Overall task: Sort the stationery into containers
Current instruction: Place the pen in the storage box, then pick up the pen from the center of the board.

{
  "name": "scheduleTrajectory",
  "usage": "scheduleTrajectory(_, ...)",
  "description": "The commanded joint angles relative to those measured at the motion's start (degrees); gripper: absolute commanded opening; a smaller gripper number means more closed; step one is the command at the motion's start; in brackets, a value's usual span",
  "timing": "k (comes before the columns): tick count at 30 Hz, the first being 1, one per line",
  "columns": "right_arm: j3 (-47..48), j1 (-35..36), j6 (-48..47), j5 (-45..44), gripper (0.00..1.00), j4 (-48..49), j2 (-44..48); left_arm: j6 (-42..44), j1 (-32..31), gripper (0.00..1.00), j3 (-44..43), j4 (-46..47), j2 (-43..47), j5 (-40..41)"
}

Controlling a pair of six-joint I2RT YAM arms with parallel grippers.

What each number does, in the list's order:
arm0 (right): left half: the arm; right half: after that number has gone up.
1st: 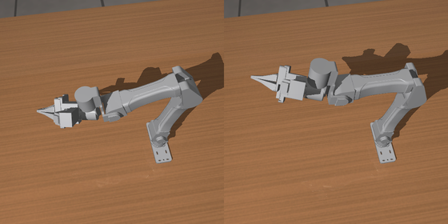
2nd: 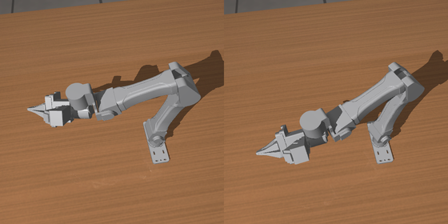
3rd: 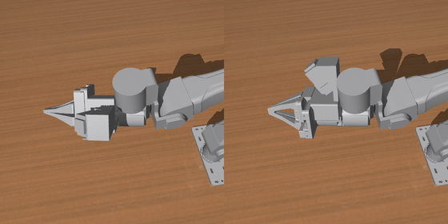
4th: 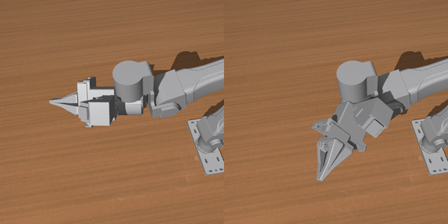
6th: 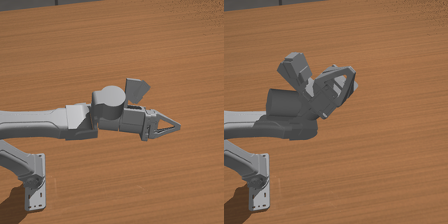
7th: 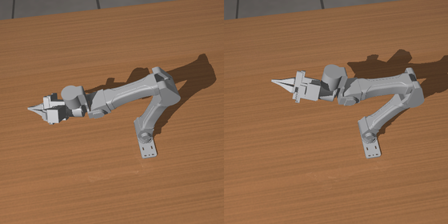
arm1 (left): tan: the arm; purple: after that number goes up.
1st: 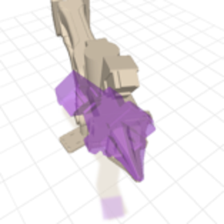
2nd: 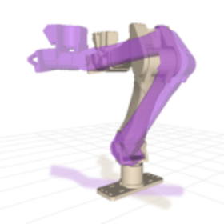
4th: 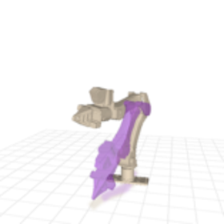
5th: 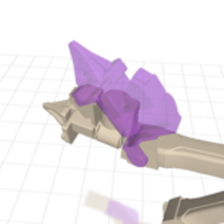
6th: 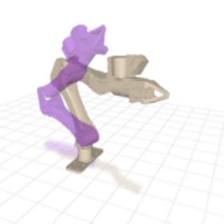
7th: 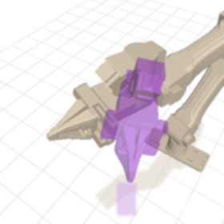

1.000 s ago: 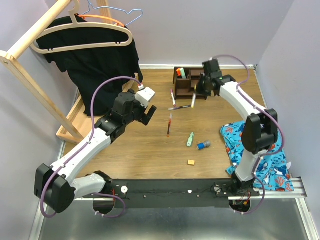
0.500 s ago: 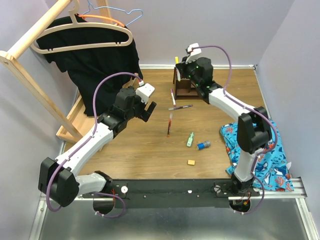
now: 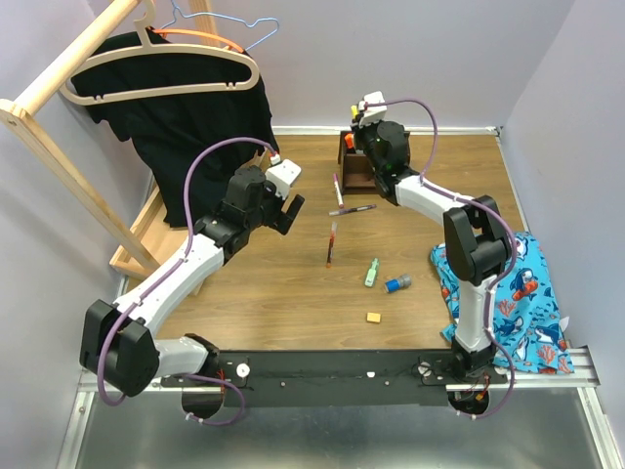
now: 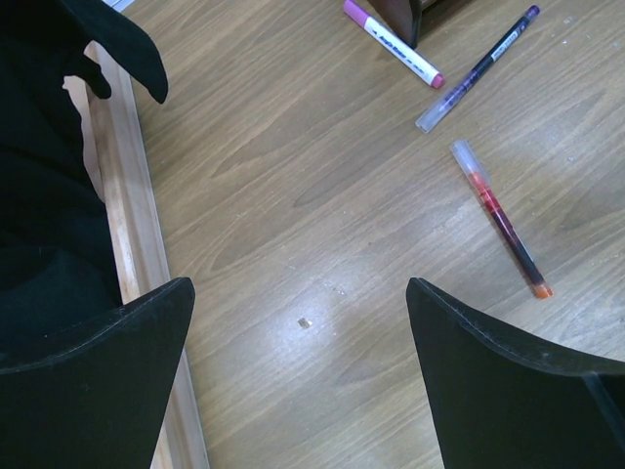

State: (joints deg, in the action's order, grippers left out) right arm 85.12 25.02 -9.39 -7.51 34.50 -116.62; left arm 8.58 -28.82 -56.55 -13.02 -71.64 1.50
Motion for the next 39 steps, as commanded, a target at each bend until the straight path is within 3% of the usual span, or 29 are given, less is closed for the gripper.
scheduleTrajectory(1, 1.63, -0.05, -2.65, -4.79, 0.01, 4.17, -3.09, -0.23, 0.25, 0.99, -1.80, -0.34, -0.78, 0.44)
scheduleTrajectory(8, 1.10, -0.14, -2.66, -8.75, 0.02, 4.43, -5.29, -0.49, 0.25, 0.99, -2.16, -0.61, -1.40, 0.44)
scheduleTrajectory(12, 0.22, -0.06, -1.60, -9.10, 0.37, 3.65, -3.80, -0.23, 0.25, 0.99, -2.33, -0.52, -1.49, 0.52)
scheduleTrajectory(15, 0.40, 0.03, -0.11, -8.75, 0.50, 0.66, -1.69, -0.23, 0.25, 0.99, -2.07, -0.17, -1.49, 0.35)
scheduleTrajectory(22, -0.75, -0.06, 5.16, -9.10, 0.52, -8.55, 5.86, 1.17, -0.01, 0.99, -1.28, 1.76, -1.40, -4.47)
scheduleTrajectory(26, -0.75, -0.14, 9.38, -11.21, 0.53, -14.71, 11.84, 9.76, -2.11, 0.99, -2.68, 0.63, -3.59, -12.73)
scheduleTrajectory(27, -0.83, -0.40, 11.39, -11.30, 0.54, -16.20, 13.33, 15.18, -3.25, 0.99, -3.99, -0.25, -4.29, -14.23)
scheduleTrajectory(29, -0.83, -2.06, 14.73, -8.68, 0.58, -22.59, 17.01, 21.71, -4.57, 0.99, -5.75, -3.23, -7.36, -17.40)
scheduleTrajectory(33, -0.05, -5.32, 15.98, 9.99, 0.82, -38.41, 20.11, 32.01, -6.86, 0.99, -12.95, -10.44, -14.92, -18.46)
scheduleTrajectory(35, -0.74, -6.11, 13.27, 14.35, 0.82, -46.58, 20.73, 33.78, -7.04, 0.97, -16.74, -11.77, -18.69, -19.07)
scheduleTrajectory(39, -6.89, -7.87, 10.19, 21.63, 0.85, -50.67, 25.55, 35.80, -7.57, 0.84, -21.57, -12.03, -23.54, -21.71)
